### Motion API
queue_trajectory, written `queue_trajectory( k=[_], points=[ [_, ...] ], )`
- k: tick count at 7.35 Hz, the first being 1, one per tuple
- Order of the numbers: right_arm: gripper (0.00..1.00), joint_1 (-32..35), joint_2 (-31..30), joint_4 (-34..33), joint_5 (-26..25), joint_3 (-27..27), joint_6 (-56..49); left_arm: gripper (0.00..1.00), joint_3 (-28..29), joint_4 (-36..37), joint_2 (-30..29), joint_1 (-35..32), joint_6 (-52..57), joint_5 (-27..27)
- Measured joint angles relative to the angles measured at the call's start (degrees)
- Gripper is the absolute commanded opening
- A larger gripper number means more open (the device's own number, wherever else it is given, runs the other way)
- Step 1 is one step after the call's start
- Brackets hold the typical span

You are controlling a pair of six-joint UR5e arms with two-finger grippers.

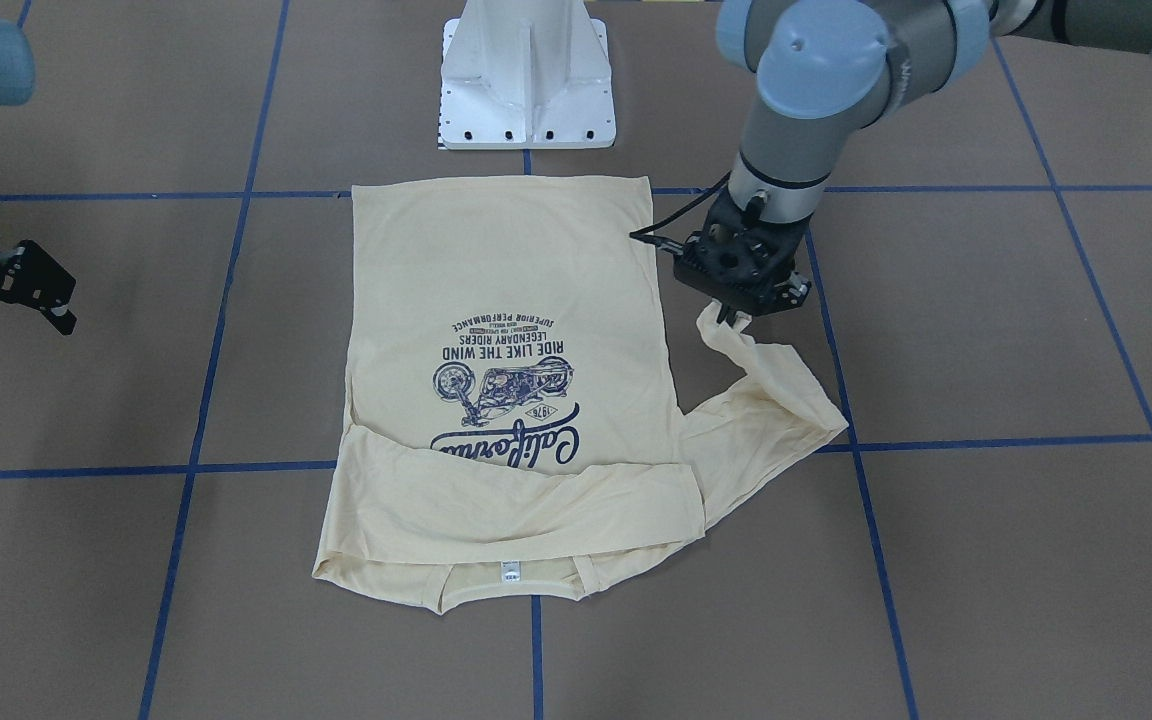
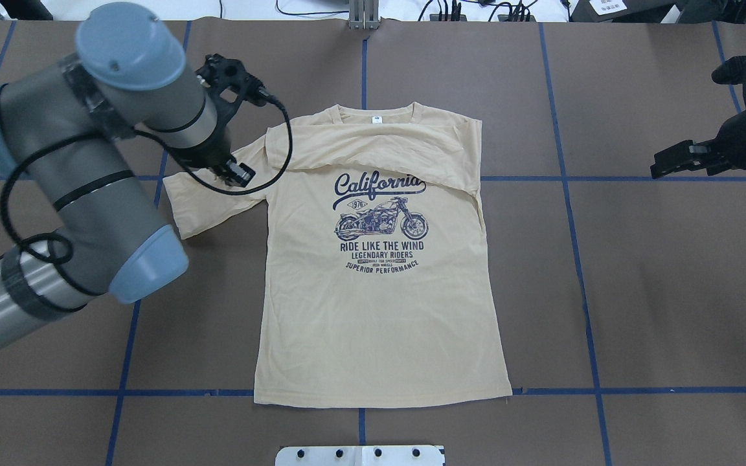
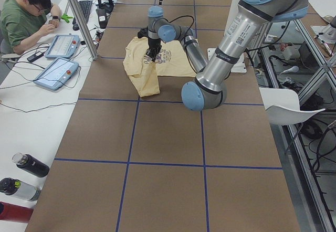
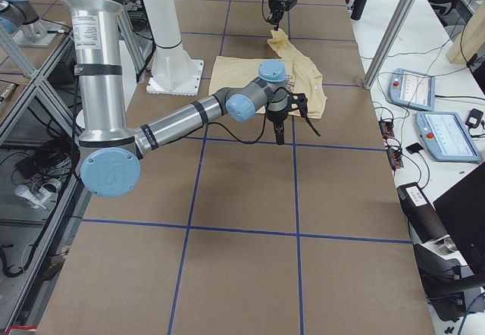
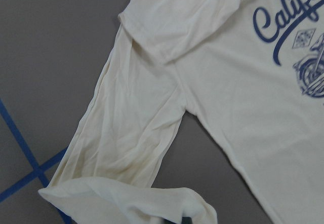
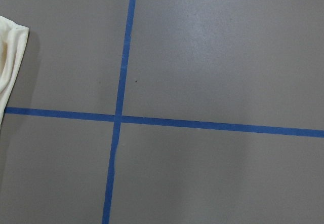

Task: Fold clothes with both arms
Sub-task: 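Carry the sleeve across the shirt body with the left gripper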

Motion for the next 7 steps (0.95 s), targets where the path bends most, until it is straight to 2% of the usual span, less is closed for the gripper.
queue_trajectory(
  k=[2,5,6,7],
  points=[
    [0.99,0.0,0.0,0.0,0.0,0.0,0.1,0.00,11.9,1.6,-12.8,-1.1,-1.6,-1.8],
    [0.99,0.0,0.2,0.0,0.0,0.0,0.9,0.00,36.6,-0.8,-33.8,0.3,-10.5,-3.5],
    [0.99,0.0,0.4,0.0,0.0,0.0,1.1,0.87,42.7,-5.4,-37.1,2.2,-16.5,-3.6],
    [0.99,0.0,0.4,0.0,0.0,0.0,1.3,1.00,47.1,-10.2,-39.0,4.2,-22.4,-3.3]
  ],
)
